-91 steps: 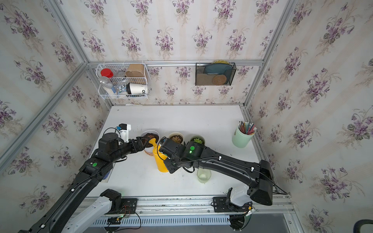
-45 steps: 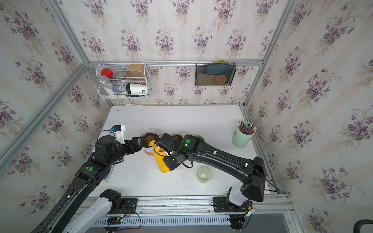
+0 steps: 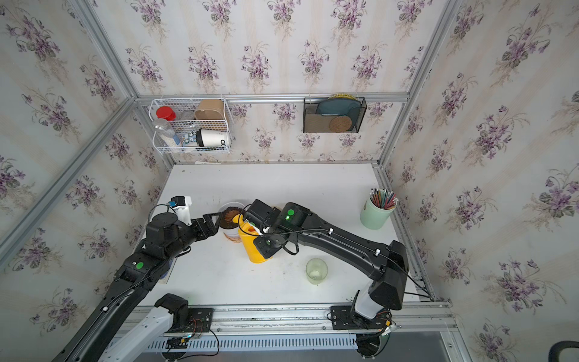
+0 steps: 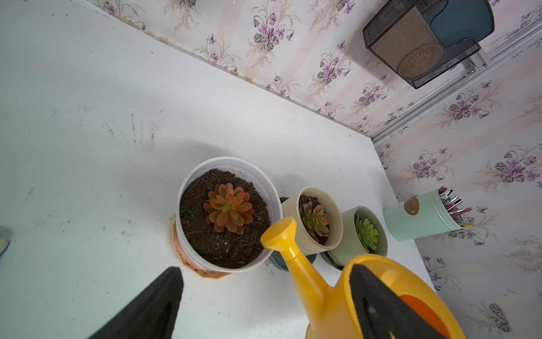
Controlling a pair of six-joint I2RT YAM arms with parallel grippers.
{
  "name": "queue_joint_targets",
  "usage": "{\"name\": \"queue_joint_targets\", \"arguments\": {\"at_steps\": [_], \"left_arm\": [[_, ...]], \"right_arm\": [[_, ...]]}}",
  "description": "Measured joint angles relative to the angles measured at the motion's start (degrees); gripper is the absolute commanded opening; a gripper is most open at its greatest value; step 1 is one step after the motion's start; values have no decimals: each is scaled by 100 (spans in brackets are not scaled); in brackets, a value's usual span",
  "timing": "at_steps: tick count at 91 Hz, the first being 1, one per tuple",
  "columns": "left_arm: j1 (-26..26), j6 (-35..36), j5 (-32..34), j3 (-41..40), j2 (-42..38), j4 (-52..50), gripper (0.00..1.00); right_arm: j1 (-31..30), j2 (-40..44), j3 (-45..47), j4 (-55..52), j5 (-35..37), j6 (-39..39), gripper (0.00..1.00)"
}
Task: Water the succulent around the soil edge
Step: Water the soil of the potted plant with water, then place the watering can at the center of the board.
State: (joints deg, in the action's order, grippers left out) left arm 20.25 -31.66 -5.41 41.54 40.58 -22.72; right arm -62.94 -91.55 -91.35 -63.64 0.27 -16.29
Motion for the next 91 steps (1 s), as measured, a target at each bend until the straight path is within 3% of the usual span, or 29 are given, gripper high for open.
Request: {"name": "queue_joint_targets", "arguments": {"at_steps": [51, 63, 73, 91], "left_arm": [[0, 0, -72, -22, 20, 4, 93], [0, -9, -153, -81, 20, 20, 91], [0, -9, -330, -122, 24, 66, 81], [0, 17, -739, -234, 15, 271, 82]], "right_arm": [[-35, 216, 358, 531, -210, 125, 0], [-269, 800, 1115, 1145, 157, 2, 0], [-627, 1176, 1897, 1611, 564, -168, 0], [-1029, 1727, 3366, 2546, 1329, -616, 0]]}}
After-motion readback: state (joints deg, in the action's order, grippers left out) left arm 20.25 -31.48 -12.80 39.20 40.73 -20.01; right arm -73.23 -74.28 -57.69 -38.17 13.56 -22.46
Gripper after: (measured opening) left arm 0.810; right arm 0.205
